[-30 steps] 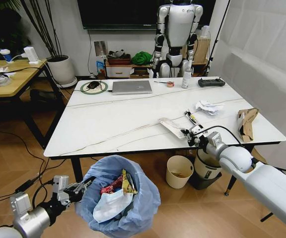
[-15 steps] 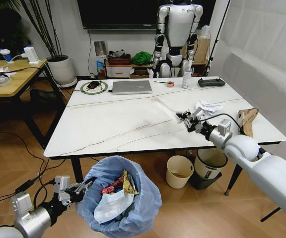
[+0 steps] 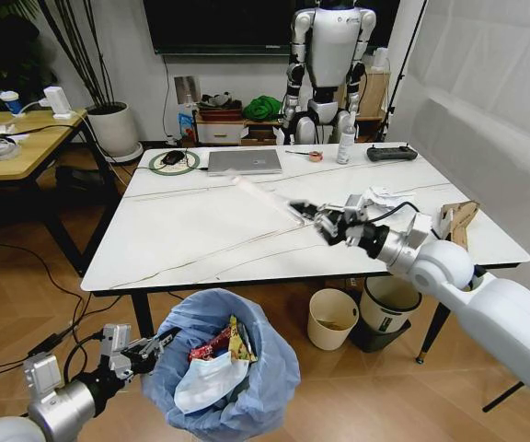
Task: Pick up the trash bin and place the trash from the table into it.
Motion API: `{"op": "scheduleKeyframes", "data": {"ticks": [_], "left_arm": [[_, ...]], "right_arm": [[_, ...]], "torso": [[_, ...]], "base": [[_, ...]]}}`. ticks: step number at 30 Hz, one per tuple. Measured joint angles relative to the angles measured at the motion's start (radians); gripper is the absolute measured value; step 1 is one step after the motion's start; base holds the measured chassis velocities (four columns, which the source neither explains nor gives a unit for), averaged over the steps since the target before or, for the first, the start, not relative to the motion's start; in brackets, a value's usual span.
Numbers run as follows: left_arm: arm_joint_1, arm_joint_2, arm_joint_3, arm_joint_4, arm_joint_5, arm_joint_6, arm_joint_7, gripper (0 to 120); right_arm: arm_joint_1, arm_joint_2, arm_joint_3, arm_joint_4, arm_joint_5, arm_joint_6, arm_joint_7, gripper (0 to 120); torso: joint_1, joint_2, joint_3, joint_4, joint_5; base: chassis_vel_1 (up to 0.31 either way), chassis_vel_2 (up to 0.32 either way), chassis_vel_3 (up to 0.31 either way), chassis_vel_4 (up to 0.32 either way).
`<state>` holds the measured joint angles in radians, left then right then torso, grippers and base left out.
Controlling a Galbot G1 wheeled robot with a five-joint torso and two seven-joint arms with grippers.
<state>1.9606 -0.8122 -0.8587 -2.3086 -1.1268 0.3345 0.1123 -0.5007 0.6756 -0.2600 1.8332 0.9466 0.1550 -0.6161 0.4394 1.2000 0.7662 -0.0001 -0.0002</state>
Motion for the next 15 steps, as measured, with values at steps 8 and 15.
{"op": "scheduleKeyframes", "data": {"ticks": [8, 15], "left_arm": [[-0.002, -0.001, -0.001, 0.007, -0.006, 0.0, -0.004, 0], [-0.004, -0.002, -0.004, 0.007, -0.009, 0.001, -0.009, 0]], "right_arm": [[0.184, 0.058, -0.187, 0.024, 0.064, 0.02, -0.06, 0], [0.288, 0.076, -0.329, 0.047, 0.115, 0.034, -0.085, 0]], "torso": [[0.0, 0.0, 0.0, 0.0003, -0.0002], [0.0, 0.0, 0.0, 0.0002, -0.0003]], "base": [[0.0, 0.0, 0.0, 0.0], [0.0, 0.0, 0.0, 0.0]]}}
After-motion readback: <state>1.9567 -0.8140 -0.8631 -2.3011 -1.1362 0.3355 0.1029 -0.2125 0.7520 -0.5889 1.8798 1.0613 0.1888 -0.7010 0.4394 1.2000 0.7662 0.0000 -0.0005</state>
